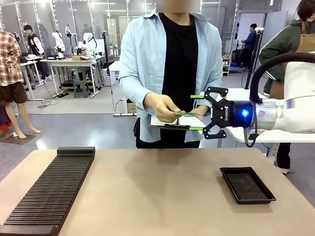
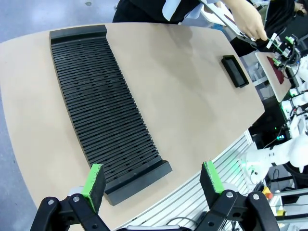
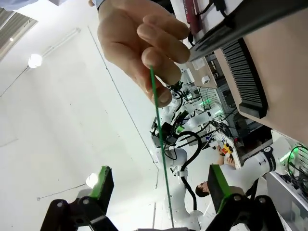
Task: Inspect the PCB.
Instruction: Pick up the Blank PCB that the human is holding.
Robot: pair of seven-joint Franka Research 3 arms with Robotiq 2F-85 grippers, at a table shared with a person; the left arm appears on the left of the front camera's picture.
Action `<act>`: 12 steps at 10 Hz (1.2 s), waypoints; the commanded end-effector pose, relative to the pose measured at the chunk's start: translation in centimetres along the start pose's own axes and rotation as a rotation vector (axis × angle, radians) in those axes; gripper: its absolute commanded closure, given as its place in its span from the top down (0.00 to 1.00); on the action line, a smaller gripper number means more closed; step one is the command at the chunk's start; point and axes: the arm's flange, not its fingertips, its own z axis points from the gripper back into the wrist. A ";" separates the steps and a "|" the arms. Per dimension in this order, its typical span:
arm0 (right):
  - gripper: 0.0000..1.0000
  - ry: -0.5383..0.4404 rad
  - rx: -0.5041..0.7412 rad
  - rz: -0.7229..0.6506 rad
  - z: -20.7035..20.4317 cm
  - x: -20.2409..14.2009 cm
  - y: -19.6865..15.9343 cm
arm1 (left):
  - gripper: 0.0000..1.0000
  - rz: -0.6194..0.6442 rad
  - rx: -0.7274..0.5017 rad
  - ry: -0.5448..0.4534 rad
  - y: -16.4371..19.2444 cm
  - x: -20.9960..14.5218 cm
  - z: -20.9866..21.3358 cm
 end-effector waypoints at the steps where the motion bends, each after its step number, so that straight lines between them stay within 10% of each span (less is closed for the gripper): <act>1: 0.93 0.001 0.008 -0.015 -1.4 0.5 0.0 | 1.00 0.008 0.019 0.010 -0.2 0.0 0.1; 4: 0.05 0.051 -0.009 0.010 -2.1 0.1 -0.2 | 1.00 0.008 0.019 0.010 -0.2 0.0 0.1; 12: 0.00 0.045 -0.009 0.005 -2.0 0.1 -0.5 | 1.00 0.008 0.019 0.010 -0.2 0.0 0.1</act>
